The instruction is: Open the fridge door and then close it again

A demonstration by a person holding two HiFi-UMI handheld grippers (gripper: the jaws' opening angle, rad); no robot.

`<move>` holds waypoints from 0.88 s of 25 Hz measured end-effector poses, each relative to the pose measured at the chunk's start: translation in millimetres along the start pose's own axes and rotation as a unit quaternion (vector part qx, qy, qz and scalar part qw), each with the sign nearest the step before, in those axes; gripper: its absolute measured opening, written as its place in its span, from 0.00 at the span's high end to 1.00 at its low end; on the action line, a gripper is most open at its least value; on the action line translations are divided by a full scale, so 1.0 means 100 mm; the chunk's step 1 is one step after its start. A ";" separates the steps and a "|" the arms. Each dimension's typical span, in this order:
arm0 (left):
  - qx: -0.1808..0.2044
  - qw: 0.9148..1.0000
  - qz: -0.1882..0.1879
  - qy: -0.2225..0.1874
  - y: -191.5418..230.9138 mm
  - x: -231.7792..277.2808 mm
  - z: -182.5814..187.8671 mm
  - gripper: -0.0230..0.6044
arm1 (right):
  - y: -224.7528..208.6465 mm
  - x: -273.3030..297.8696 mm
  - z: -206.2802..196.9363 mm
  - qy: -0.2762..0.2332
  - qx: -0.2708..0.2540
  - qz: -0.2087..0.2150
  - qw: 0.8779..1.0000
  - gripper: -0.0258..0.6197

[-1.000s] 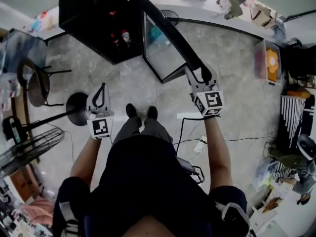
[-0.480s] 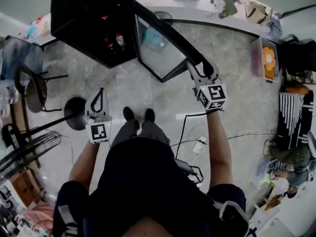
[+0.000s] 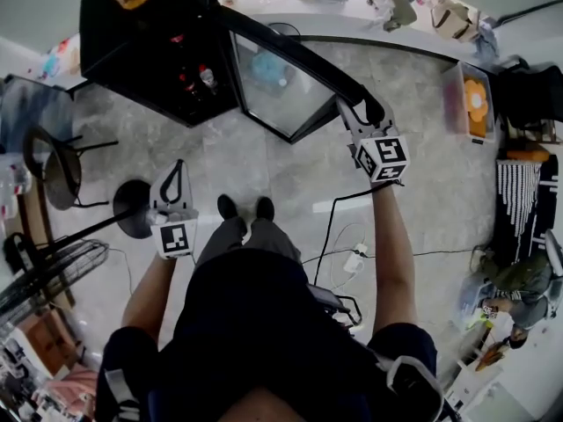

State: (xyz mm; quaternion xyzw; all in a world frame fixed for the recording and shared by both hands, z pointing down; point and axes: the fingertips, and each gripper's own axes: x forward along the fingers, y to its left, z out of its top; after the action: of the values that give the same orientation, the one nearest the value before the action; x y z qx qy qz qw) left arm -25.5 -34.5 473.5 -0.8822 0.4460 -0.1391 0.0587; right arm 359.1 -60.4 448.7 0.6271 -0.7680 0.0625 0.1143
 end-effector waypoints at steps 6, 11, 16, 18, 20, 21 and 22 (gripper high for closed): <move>0.006 1.000 -0.001 -0.001 0.01 0.06 0.01 0.93 | -0.27 0.09 0.01 -0.009 0.009 -0.030 0.999 0.59; 0.006 1.000 -0.005 0.001 0.00 0.07 0.02 0.93 | -0.45 0.17 0.03 -0.015 0.019 -0.023 0.999 0.60; 0.009 1.000 -0.007 0.007 0.00 0.11 -0.02 0.93 | -0.55 0.25 0.04 -0.009 0.012 -0.025 1.000 0.60; 0.008 1.000 -0.007 0.009 0.01 0.13 -0.02 0.93 | -0.58 0.28 0.04 -0.011 0.013 -0.028 0.999 0.60; 0.005 1.000 -0.007 0.008 0.01 0.14 0.00 0.93 | -0.61 0.29 0.05 -0.013 0.012 -0.028 0.999 0.60; 0.004 1.000 -0.007 0.008 0.01 0.14 0.00 0.93 | -0.63 0.30 0.05 -0.014 0.011 -0.028 0.999 0.60; 0.005 1.000 -0.007 0.008 0.00 0.15 0.00 0.93 | -0.65 0.31 0.05 -0.014 0.010 -0.028 0.999 0.59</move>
State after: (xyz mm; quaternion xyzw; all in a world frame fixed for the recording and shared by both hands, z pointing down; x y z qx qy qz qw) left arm -17.6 -46.6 476.4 -0.8838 0.4397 -0.1486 0.0584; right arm 416.5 -104.4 448.2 0.6499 -0.7512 0.0588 0.0989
